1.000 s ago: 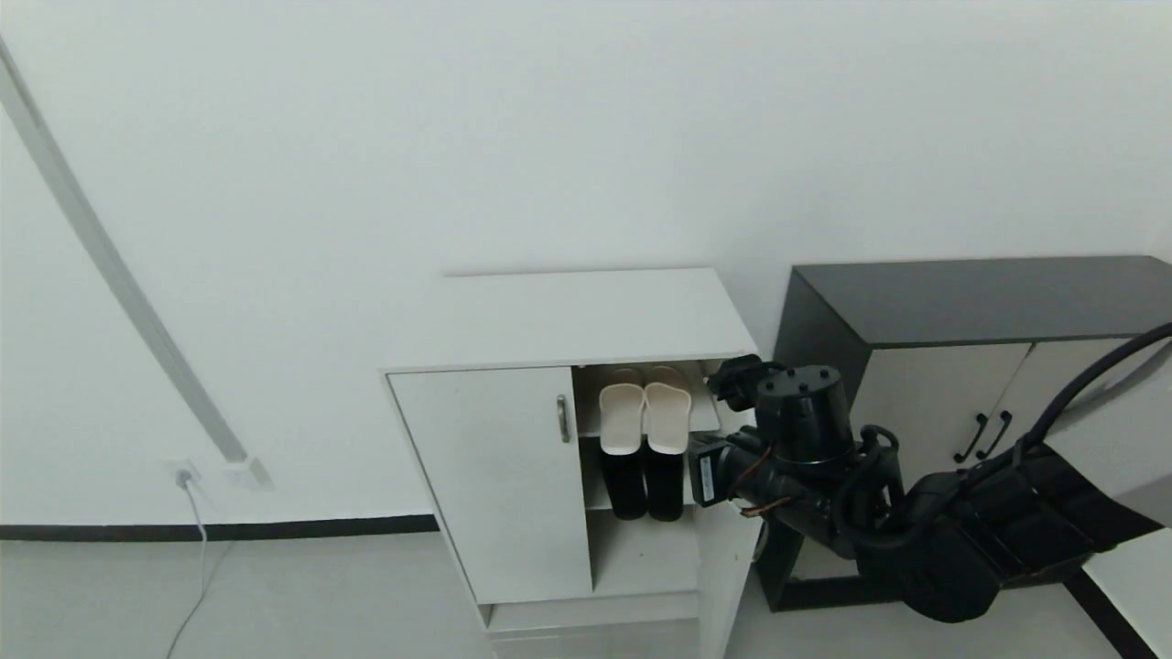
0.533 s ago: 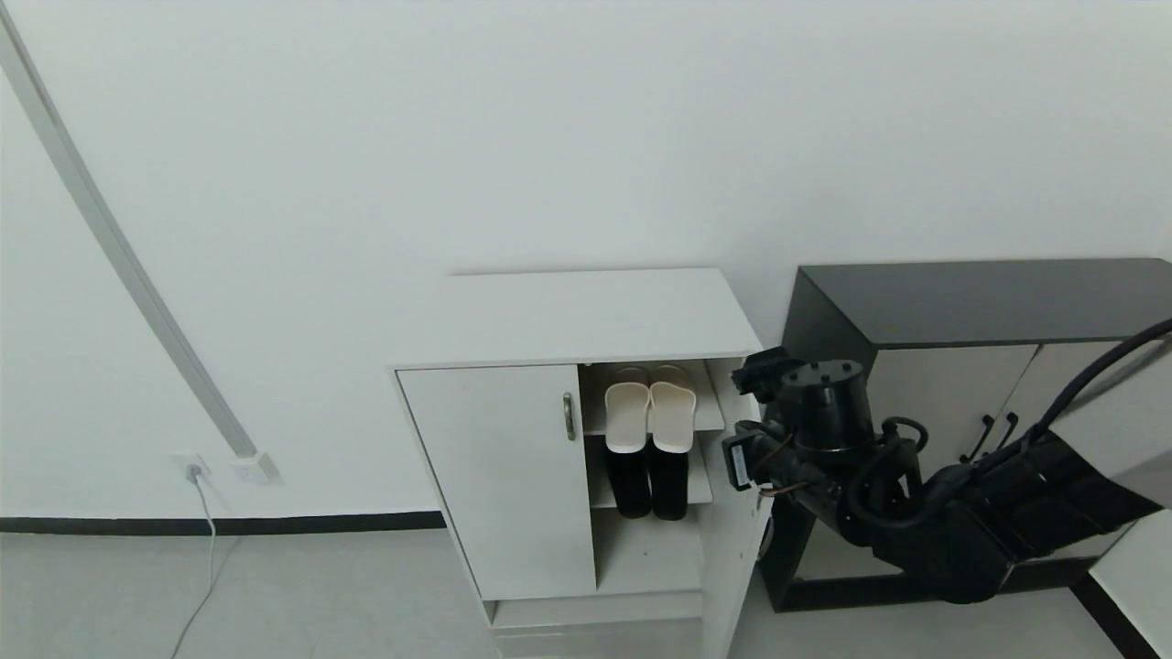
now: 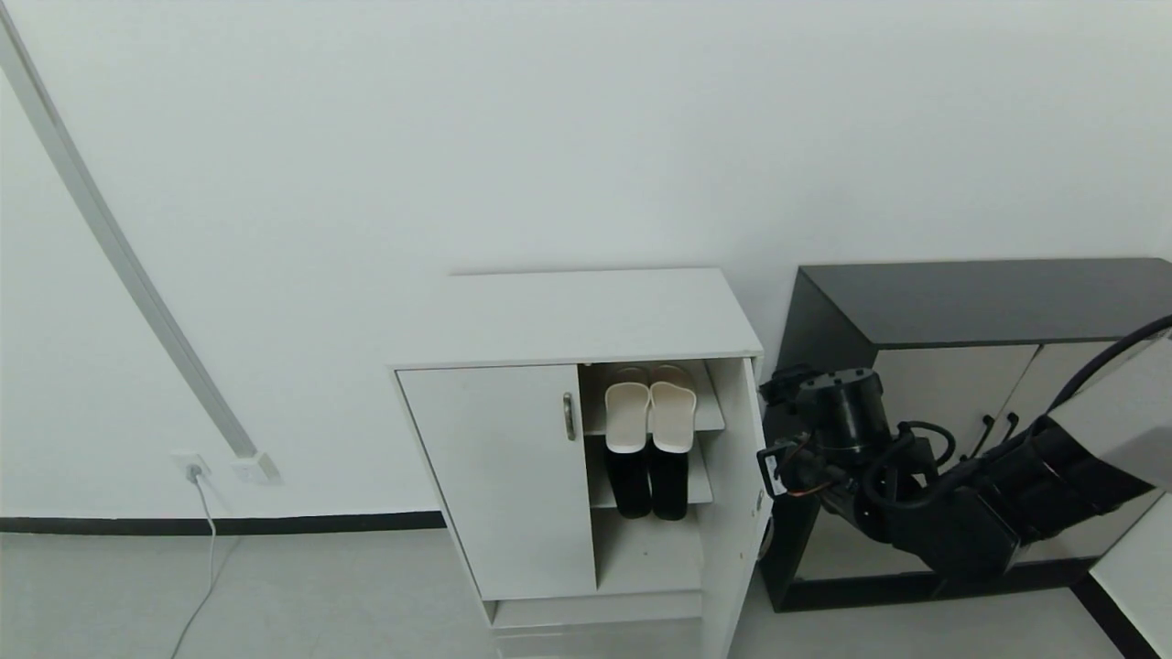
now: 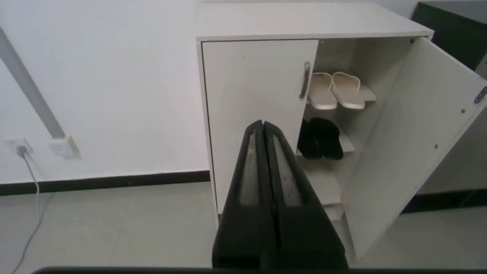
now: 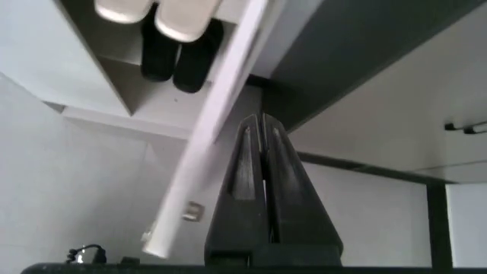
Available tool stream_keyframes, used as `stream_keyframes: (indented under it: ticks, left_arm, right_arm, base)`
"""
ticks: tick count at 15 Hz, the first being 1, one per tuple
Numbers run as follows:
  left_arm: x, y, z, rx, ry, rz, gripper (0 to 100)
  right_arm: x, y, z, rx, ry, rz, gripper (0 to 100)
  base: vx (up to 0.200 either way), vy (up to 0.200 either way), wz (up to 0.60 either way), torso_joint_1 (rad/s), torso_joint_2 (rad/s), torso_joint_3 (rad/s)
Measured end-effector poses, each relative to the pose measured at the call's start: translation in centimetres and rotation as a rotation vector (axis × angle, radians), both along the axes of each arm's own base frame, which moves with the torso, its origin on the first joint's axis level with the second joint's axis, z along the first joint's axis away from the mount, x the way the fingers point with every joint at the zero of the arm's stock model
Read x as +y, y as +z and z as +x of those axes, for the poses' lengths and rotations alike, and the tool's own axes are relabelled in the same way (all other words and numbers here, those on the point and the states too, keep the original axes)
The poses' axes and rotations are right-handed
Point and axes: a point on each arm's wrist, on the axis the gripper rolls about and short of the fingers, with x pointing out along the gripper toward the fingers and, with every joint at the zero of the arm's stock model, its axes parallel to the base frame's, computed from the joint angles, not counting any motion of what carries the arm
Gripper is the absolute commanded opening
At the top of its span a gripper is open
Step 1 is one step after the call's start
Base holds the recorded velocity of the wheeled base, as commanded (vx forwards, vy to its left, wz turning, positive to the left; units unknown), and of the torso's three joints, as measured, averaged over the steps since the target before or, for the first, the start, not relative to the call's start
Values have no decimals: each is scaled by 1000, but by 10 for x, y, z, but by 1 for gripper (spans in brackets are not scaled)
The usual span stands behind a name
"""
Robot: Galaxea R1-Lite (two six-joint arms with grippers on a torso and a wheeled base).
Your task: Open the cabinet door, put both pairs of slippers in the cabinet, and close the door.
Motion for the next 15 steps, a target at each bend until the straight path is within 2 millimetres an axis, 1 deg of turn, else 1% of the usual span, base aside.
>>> stream_keyframes:
  ticks: [3, 6, 8, 10, 11, 13, 14, 15]
  left_arm:
    - [0, 0, 0, 0, 0, 0, 0]
    - [0, 0, 0, 0, 1, 0, 0]
    - [0, 0, 0, 0, 0, 0, 0]
    - [0, 0, 0, 0, 0, 0, 0]
    - [0, 0, 0, 0, 0, 0, 0]
    - [0, 0, 0, 0, 0, 0, 0]
    - [0, 0, 0, 0, 0, 0, 0]
    - [0, 0, 0, 0, 0, 0, 0]
  right_arm:
    - [2, -12, 5, 25, 3, -6, 0]
    - [8, -18, 10, 28, 19, 10, 0]
    - [17, -19, 11, 49, 59, 101, 0]
    - [32, -14, 12, 73, 139, 269, 0]
    - [38, -9, 14, 52, 192, 337, 0]
    - [44, -4, 19, -38, 225, 410, 0]
    - [44, -5, 21, -67, 229, 427, 0]
    - [43, -11, 19, -54, 228, 422, 0]
  base:
    - [0, 0, 0, 0, 0, 0]
    - [0, 0, 0, 0, 0, 0]
    - [0, 0, 0, 0, 0, 0]
    - [0, 0, 0, 0, 0, 0]
    - [0, 0, 0, 0, 0, 0]
    - [0, 0, 0, 0, 0, 0]
    - [0, 0, 0, 0, 0, 0]
    - [0, 0, 0, 0, 0, 0]
